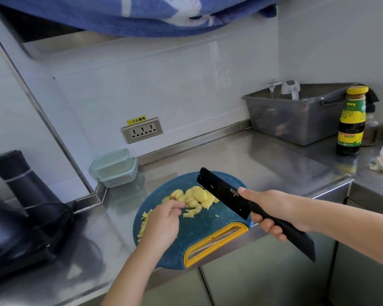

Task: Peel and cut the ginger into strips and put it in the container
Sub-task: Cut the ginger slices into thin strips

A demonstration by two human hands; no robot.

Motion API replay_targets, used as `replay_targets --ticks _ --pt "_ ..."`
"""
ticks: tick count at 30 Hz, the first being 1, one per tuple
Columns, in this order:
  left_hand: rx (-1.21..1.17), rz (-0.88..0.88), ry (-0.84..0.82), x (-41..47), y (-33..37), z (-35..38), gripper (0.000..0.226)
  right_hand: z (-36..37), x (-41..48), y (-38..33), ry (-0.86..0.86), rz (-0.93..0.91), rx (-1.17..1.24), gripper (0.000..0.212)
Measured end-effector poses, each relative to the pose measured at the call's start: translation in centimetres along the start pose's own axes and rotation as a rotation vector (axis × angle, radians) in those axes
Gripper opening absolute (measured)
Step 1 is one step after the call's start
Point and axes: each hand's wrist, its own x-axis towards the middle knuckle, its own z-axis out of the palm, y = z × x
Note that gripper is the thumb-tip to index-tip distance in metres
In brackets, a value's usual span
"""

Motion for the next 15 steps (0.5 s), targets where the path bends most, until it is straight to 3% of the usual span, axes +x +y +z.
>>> replay_targets --ticks 3,7,12,15 --pt "-0.233 -0.043 -0.249 -0.4 1.1 0.4 0.035 -0.2 -0.2 0.3 -0.009 -0.008 -0.02 0.062" --pt "-0.448 -0.126 -0.228 -0.8 1.1 0.8 0.02 -0.5 -0.6 0.8 -0.018 -0.021 -0.068 0.063" --pt "0.052 0.078 -0.106 -1.6 0.3 1.2 0.024 -0.8 -1.0 0.8 -0.013 -0.03 -0.143 0.063" --pt "0.037 0.091 -0.098 -1.7 0.2 1.5 0.018 -0.8 -1.1 0.8 -0.018 -0.028 -0.2 0.063"
